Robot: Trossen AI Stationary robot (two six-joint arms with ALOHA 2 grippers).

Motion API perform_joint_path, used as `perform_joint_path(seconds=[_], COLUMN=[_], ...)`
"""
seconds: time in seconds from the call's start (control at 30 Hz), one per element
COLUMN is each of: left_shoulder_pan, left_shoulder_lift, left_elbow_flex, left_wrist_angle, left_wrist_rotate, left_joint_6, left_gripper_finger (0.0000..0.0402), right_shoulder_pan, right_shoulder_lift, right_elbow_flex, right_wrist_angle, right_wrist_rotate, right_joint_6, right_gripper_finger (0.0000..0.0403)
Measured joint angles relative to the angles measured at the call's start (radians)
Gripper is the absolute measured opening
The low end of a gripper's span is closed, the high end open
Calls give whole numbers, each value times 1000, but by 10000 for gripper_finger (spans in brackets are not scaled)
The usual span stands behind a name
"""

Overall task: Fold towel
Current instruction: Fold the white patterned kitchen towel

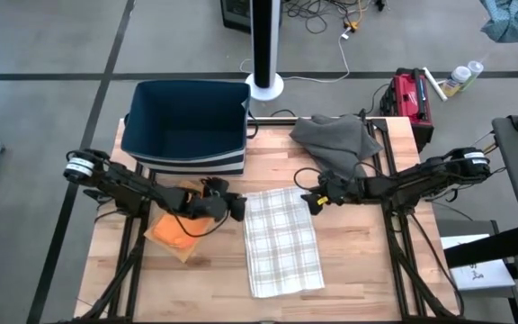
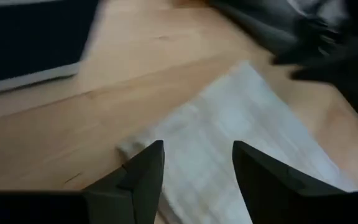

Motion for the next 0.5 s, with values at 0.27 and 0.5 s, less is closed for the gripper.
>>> perform_joint_path(seconds=[0.27,0.5], left_shoulder_pan=[46,59], left_shoulder_lift=[0,84], left_elbow_flex=[-48,-44], left_wrist_angle=[-59,36], left_wrist_rotate=[76,105], left_joint_6=[-118,-104], left_gripper_finger=[190,223], right_shoulder_pan=[0,0], right_shoulder_lift=[0,0], right_elbow_flex=[0,0], right_wrist_angle=[-15,-16], right_wrist_rotate=[-24,-24], right_joint_6=[35,24], right_gripper_finger=[235,236])
